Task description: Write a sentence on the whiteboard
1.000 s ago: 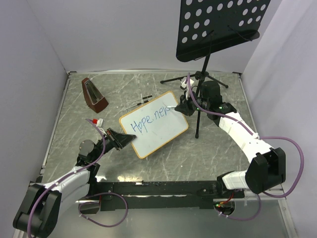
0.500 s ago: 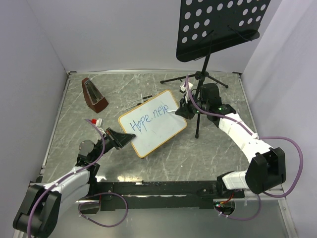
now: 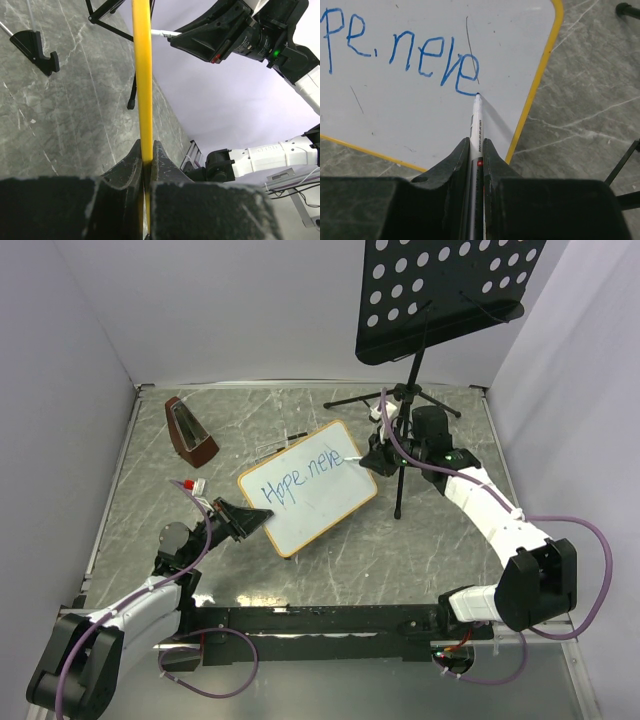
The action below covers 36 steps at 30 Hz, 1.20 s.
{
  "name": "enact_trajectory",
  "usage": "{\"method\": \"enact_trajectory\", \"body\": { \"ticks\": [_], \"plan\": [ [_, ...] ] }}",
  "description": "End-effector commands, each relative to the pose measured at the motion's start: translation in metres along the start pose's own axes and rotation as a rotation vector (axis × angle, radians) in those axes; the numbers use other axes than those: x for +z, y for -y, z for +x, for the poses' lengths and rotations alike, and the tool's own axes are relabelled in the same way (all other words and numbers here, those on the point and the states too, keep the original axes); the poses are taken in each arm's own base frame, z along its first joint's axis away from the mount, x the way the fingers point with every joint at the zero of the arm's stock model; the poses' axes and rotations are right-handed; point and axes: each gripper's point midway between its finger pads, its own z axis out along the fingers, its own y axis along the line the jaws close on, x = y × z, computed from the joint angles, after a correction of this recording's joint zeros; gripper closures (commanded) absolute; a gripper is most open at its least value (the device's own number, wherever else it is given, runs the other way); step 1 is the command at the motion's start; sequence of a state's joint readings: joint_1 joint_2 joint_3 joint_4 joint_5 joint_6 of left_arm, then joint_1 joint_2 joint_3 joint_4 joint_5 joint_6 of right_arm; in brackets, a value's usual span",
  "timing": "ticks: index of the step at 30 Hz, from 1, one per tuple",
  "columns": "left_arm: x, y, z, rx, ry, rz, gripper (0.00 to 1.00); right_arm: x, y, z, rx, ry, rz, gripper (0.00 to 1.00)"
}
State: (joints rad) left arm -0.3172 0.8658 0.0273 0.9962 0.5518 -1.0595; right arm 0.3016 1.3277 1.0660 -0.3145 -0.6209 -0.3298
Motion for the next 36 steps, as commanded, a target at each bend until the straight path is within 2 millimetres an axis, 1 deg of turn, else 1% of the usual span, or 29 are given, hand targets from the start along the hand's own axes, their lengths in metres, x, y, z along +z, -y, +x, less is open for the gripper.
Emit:
{"method": "enact_trajectory", "body": {
  "ticks": [1,5,12,18,28,36],
  "plan": [
    [-0.005,0.029,-0.011,0.079,0.058,0.13,0.99,-0.016,0.002,-0.049,-0.069,0.13,0.021,1.0],
    [-0.005,0.029,-0.011,0.08,0.055,0.13,0.99,-0.019,0.004,-0.059,-0.079,0.154,0.033,1.0],
    [-0.006,0.031,-0.011,0.079,0.053,0.138,0.99,-0.014,0.013,-0.062,-0.07,0.153,0.055,1.0],
    [-0.006,0.033,-0.011,0.082,0.055,0.145,0.99,-0.006,0.018,-0.05,-0.057,0.115,0.056,1.0],
    [-0.006,0.035,-0.015,0.081,0.069,0.152,0.99,-0.004,0.011,-0.028,-0.047,0.069,0.035,1.0],
    [-0.006,0.037,-0.017,0.078,0.08,0.16,0.99,-0.005,0.006,-0.015,-0.04,0.045,0.019,1.0]
  ]
}}
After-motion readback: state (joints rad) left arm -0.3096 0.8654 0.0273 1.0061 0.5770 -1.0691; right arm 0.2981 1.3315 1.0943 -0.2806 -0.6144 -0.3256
